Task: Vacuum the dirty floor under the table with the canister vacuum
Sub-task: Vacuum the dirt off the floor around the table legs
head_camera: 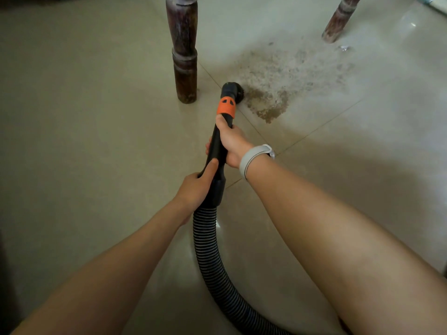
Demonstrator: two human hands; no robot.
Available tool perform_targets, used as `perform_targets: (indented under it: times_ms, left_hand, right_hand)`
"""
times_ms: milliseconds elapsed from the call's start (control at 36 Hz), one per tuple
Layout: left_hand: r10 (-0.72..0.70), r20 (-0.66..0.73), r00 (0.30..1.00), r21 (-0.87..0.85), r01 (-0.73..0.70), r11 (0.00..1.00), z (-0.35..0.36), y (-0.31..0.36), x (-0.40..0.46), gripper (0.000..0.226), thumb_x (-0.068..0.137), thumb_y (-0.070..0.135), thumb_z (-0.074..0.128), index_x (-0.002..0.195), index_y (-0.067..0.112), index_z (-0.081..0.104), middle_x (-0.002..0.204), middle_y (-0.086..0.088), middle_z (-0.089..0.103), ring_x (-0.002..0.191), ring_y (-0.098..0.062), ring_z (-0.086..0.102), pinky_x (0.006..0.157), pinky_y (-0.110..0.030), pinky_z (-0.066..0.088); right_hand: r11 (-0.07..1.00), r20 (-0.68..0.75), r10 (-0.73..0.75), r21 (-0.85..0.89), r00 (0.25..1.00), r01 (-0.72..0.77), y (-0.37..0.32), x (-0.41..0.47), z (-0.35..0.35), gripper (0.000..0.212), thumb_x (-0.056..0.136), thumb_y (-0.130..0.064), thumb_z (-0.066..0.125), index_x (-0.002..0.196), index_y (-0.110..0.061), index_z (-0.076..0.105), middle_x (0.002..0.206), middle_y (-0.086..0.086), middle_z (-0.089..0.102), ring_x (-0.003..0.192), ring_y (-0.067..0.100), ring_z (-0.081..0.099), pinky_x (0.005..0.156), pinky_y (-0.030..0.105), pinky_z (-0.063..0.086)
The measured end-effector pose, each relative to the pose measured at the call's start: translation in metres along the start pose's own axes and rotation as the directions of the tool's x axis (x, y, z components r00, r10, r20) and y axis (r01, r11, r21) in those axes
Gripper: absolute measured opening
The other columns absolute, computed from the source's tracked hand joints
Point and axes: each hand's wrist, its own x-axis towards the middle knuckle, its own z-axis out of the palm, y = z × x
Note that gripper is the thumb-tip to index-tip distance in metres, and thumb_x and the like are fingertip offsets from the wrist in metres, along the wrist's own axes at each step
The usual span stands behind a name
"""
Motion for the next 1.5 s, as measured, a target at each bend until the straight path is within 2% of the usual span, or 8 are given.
perform_targets:
  times_ms: [222, 389, 556, 750, 917, 1111, 1333, 1500]
  left_hand:
    - [0.012, 0.032, 0.999, -0.002, -0.012, 1.000, -0.006, 0.014, 0.009, 0.049, 0.091, 0.059, 0.046, 0.082, 0.014, 0.063, 0.089, -0.006, 0.069, 0.081, -0.018, 0.067, 0.075, -0.028, 0.054]
    - [0.025, 0.078, 0.997, 0.050, -0.029, 0.998, -0.002, 0.018, 0.006, 0.056, 0.089, 0.061, 0.046, 0.096, 0.009, 0.065, 0.093, -0.007, 0.070, 0.084, -0.018, 0.068, 0.075, -0.028, 0.054]
    - [0.017, 0.132, 0.991, 0.070, -0.027, 0.997, -0.003, 0.008, -0.005, 0.057, 0.090, 0.060, 0.045, 0.102, 0.008, 0.066, 0.096, -0.007, 0.070, 0.086, -0.018, 0.067, 0.072, -0.026, 0.053]
    - [0.018, 0.182, 0.983, 0.094, -0.036, 0.995, 0.002, 0.001, -0.019, 0.049, 0.093, 0.058, 0.043, 0.100, 0.014, 0.064, 0.099, -0.005, 0.068, 0.090, -0.016, 0.066, 0.077, -0.026, 0.052]
    - [0.016, 0.198, 0.980, 0.136, -0.044, 0.990, 0.007, -0.010, -0.032, 0.042, 0.093, 0.058, 0.043, 0.085, 0.020, 0.062, 0.090, 0.000, 0.067, 0.087, -0.013, 0.065, 0.077, -0.024, 0.051]
    - [0.003, 0.227, 0.974, 0.206, -0.051, 0.977, 0.009, -0.013, -0.041, 0.048, 0.092, 0.059, 0.042, 0.091, 0.016, 0.065, 0.096, -0.004, 0.070, 0.089, -0.016, 0.067, 0.085, -0.031, 0.052]
    - [-0.007, 0.258, 0.966, 0.238, -0.057, 0.970, 0.018, -0.007, -0.040, 0.044, 0.091, 0.060, 0.044, 0.086, 0.020, 0.064, 0.092, -0.001, 0.069, 0.085, -0.014, 0.067, 0.078, -0.026, 0.053]
    - [0.000, 0.227, 0.974, 0.257, -0.060, 0.965, 0.022, -0.008, -0.036, 0.052, 0.089, 0.061, 0.046, 0.097, 0.014, 0.066, 0.098, -0.007, 0.070, 0.090, -0.021, 0.068, 0.088, -0.037, 0.054]
  right_hand:
    - [1.000, -0.022, 0.003, -0.009, 1.000, -0.003, -0.011, 0.008, 0.005, 0.032, 0.097, -0.041, 0.050, 0.096, -0.009, 0.044, 0.073, 0.011, 0.054, 0.058, 0.024, 0.056, 0.072, 0.040, 0.055]
    - [1.000, -0.084, -0.004, -0.006, 0.996, 0.003, -0.011, 0.007, -0.003, 0.034, 0.097, -0.043, 0.049, 0.089, -0.010, 0.045, 0.070, 0.011, 0.056, 0.058, 0.024, 0.057, 0.080, 0.044, 0.056]
    - [1.000, -0.125, 0.000, 0.004, 0.992, 0.000, 0.005, 0.000, -0.008, 0.038, 0.097, -0.044, 0.048, 0.111, -0.009, 0.045, 0.085, 0.012, 0.057, 0.062, 0.024, 0.058, 0.073, 0.042, 0.057]
    - [0.999, -0.150, 0.027, 0.032, 0.988, -0.023, 0.016, -0.014, -0.017, 0.031, 0.097, -0.044, 0.049, 0.094, -0.014, 0.043, 0.080, 0.010, 0.055, 0.058, 0.022, 0.057, 0.062, 0.037, 0.055]
    - [0.998, -0.163, 0.037, 0.061, 0.986, -0.027, 0.030, -0.027, -0.027, 0.030, 0.097, -0.044, 0.049, 0.085, -0.018, 0.039, 0.085, 0.010, 0.053, 0.057, 0.021, 0.056, 0.056, 0.034, 0.054]
    - [0.992, -0.185, 0.022, 0.130, 0.983, 0.002, 0.042, -0.036, -0.036, 0.029, 0.098, -0.041, 0.049, 0.085, -0.017, 0.039, 0.071, 0.009, 0.051, 0.054, 0.021, 0.054, 0.054, 0.035, 0.051]
    - [0.984, -0.238, 0.039, 0.179, 0.971, 0.004, 0.044, -0.034, -0.049, 0.033, 0.096, -0.044, 0.050, 0.093, -0.012, 0.042, 0.072, 0.007, 0.051, 0.053, 0.020, 0.055, 0.052, 0.032, 0.051]
    - [0.977, -0.211, 0.026, 0.210, 0.977, 0.020, 0.046, -0.031, -0.055, 0.028, 0.097, -0.043, 0.049, 0.090, -0.017, 0.040, 0.074, 0.008, 0.052, 0.053, 0.020, 0.055, 0.056, 0.034, 0.052]
